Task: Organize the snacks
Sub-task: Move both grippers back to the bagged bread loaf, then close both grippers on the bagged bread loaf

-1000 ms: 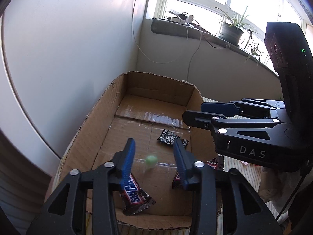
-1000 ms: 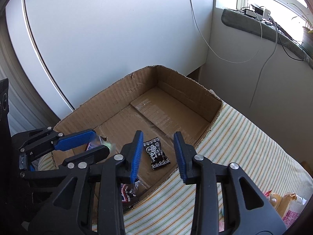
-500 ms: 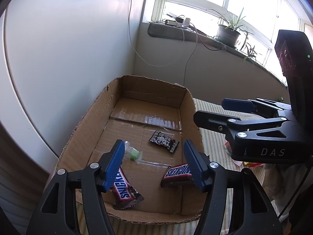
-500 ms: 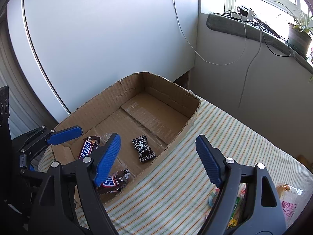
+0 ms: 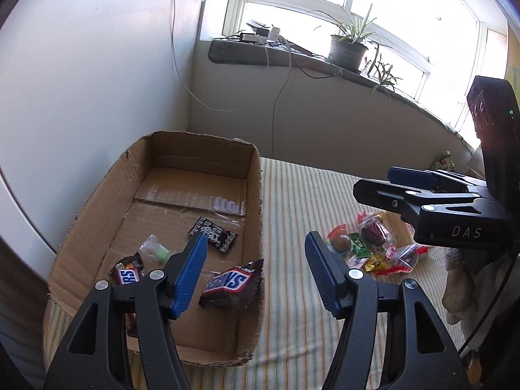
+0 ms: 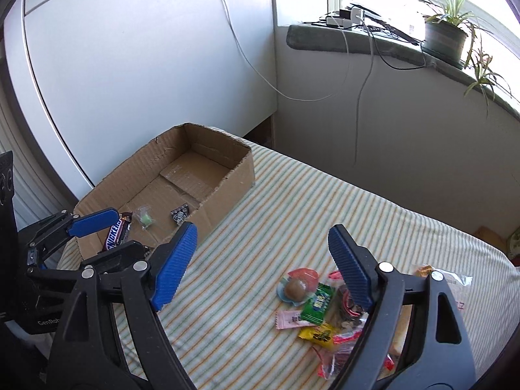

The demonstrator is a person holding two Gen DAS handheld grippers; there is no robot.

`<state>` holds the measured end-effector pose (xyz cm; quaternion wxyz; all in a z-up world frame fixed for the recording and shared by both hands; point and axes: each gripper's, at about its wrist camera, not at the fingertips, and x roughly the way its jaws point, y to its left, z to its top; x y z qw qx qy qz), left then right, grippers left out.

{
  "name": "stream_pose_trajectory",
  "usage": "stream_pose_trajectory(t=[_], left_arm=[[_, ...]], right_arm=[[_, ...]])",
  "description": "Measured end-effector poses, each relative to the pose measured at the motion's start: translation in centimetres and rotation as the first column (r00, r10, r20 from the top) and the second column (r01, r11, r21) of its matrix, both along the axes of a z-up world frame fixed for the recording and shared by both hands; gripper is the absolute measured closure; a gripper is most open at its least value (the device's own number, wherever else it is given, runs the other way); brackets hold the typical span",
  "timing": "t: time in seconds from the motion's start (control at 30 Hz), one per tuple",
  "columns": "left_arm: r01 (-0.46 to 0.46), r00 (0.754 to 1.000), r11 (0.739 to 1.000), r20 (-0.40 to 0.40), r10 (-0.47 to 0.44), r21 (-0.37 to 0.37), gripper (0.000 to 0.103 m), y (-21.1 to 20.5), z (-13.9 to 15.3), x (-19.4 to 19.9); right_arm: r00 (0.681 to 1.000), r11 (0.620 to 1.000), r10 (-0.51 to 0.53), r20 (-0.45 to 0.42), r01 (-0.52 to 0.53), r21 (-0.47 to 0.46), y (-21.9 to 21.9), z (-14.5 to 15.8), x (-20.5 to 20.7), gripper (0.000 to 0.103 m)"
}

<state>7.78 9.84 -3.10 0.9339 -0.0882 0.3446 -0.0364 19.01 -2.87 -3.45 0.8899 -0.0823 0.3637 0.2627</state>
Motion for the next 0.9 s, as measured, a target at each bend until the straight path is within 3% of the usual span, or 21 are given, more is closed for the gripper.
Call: stream_pose_trajectory(t=[0.1,0.57,0.9], left_arm=[[0.029,1.000,1.000,0.000,-0.029,0.003,0.041,-1.3,0.1,0.2],[0.170,0.985,0.985,-0.005,-0.170,-0.016,0.041,-7.8,0.4,1.5],[0.283,0.956,0.953,-0.048,-0.290,-0.111,0.041,-12.3,-0.3,3.9]], right_arm=[[0.999,0.999,-0.041,-0.014,0.041,0.021,-2.5,0.1,0.1,0.013],[0.981,0.981,-0.192,-0.030,0.193,0.031,-12.9,0.2,-0.4,0.013],[0.957,0.960,-0.259,-0.127,0.270,0.073,-19.0,-1.7,0.4,0.013]])
